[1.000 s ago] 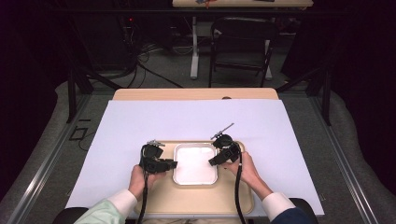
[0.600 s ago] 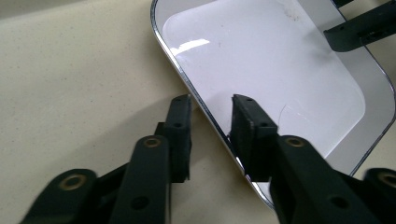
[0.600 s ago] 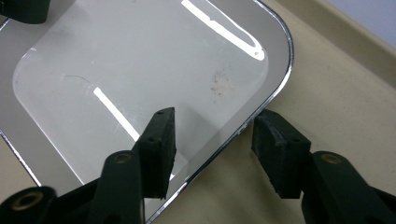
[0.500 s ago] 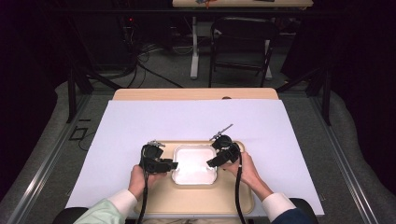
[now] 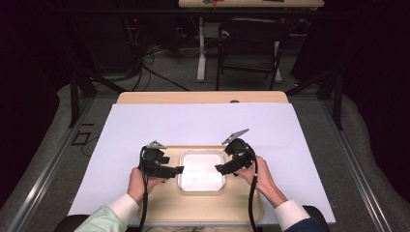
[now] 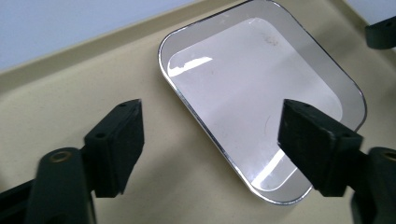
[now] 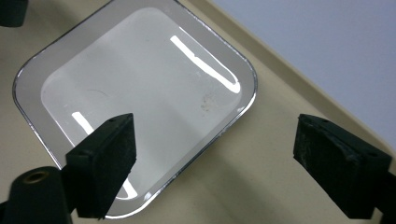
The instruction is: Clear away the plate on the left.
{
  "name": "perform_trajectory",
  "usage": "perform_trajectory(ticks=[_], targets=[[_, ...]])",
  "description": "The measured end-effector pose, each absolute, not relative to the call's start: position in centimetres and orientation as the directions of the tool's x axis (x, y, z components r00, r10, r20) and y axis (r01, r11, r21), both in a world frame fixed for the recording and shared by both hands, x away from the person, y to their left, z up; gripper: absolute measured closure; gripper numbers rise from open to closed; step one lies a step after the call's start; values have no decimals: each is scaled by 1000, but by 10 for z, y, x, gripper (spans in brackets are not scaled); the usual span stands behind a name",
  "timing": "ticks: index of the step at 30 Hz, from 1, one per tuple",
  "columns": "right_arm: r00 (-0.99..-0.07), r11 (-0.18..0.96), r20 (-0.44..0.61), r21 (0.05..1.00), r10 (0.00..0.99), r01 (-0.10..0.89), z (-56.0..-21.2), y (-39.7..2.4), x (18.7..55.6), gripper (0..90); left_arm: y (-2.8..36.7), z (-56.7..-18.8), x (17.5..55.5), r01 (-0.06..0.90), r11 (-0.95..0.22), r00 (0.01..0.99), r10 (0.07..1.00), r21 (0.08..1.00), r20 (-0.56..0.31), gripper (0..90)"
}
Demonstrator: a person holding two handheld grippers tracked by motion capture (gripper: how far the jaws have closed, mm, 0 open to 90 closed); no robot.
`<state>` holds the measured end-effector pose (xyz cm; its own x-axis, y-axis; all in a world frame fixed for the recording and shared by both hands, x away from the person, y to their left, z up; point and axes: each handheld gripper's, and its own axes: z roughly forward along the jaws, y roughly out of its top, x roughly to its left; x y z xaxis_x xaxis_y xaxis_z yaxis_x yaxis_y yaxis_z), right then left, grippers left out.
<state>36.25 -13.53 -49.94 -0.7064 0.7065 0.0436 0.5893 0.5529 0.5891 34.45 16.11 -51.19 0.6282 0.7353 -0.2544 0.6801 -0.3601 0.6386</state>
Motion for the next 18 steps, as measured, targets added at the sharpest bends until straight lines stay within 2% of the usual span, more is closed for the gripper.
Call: perform_trajectory(ticks=[3,8,18], targets=[[-698,538,20,620,716,570,-488,-146,354,6,168,-503,341,656,-366,638,736,660,-227,156],[-676,498,-9,683,737,534,-473,-166,340,0,186,-490,336,630,-353,635,748,692,-196,106],[-593,438,-34,709,804,553,-468,-217,310,0,235,-482,316,626,-358,596,792,693,-130,55]])
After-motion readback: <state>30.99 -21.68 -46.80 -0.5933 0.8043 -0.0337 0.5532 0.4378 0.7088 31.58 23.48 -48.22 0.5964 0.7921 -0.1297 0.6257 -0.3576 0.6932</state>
